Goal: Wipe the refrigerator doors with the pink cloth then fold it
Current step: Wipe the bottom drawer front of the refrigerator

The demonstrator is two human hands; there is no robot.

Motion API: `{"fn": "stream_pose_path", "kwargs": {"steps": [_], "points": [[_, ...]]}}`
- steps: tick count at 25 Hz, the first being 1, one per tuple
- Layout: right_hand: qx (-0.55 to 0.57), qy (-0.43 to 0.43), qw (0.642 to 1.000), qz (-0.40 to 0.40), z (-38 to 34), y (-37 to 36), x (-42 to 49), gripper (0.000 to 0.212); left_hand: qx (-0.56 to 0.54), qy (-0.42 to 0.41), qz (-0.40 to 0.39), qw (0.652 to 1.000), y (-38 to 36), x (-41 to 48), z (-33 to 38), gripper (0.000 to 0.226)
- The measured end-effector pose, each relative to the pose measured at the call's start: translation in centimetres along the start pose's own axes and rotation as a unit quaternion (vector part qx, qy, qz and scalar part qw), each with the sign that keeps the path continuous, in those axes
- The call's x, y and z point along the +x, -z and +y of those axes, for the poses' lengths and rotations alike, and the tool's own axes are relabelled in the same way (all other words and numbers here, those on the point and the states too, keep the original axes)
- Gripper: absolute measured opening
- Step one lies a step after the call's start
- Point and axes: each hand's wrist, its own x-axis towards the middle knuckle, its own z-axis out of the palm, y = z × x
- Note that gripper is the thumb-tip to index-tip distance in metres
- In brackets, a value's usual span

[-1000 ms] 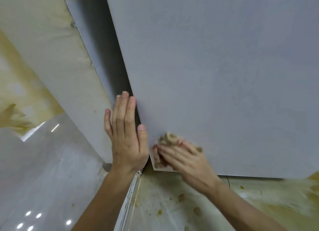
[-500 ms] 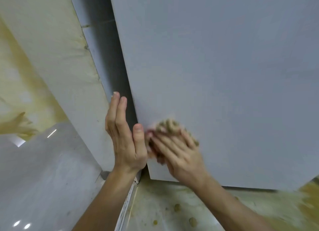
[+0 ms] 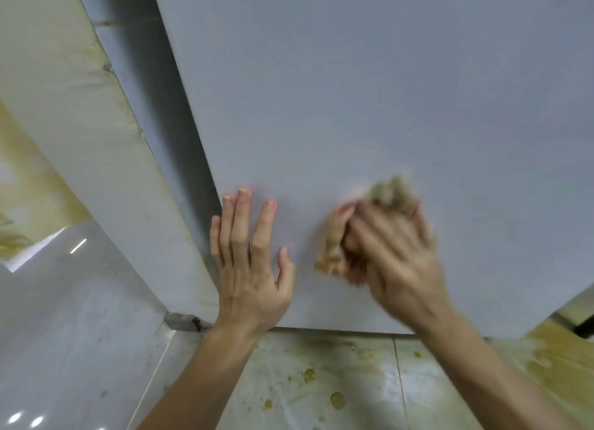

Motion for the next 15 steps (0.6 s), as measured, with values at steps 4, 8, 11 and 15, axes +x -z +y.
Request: {"fn": "stream_pose_path", "kwargs": {"steps": [4, 8, 11, 15], "points": [[-0.002, -0.063, 0.988, 0.138, 2.3, 2.8, 6.1, 0.053, 0.008, -0.028, 0.020, 0.999, -0.5, 1.5, 2.0, 0.096], [-0.018, -0.051, 0.998, 0.030, 0.1, -1.4, -3.1, 0.050, 0.006, -0.032, -0.005, 0.999, -1.3, 2.0, 3.8, 0.093], [-0.068, 0.038, 0.964, -0.255, 0.7, -2.3, -14.8, 0.070, 0.038, -0.027, -0.008, 0.999, -1.7, 1.4, 4.3, 0.090], [-0.069, 0.101, 0.896, -0.428, 4.1, 0.1, -21.6, 0.072, 0.048, -0.058, -0.026, 0.997, -3.0, -0.2, 5.3, 0.091]]}}
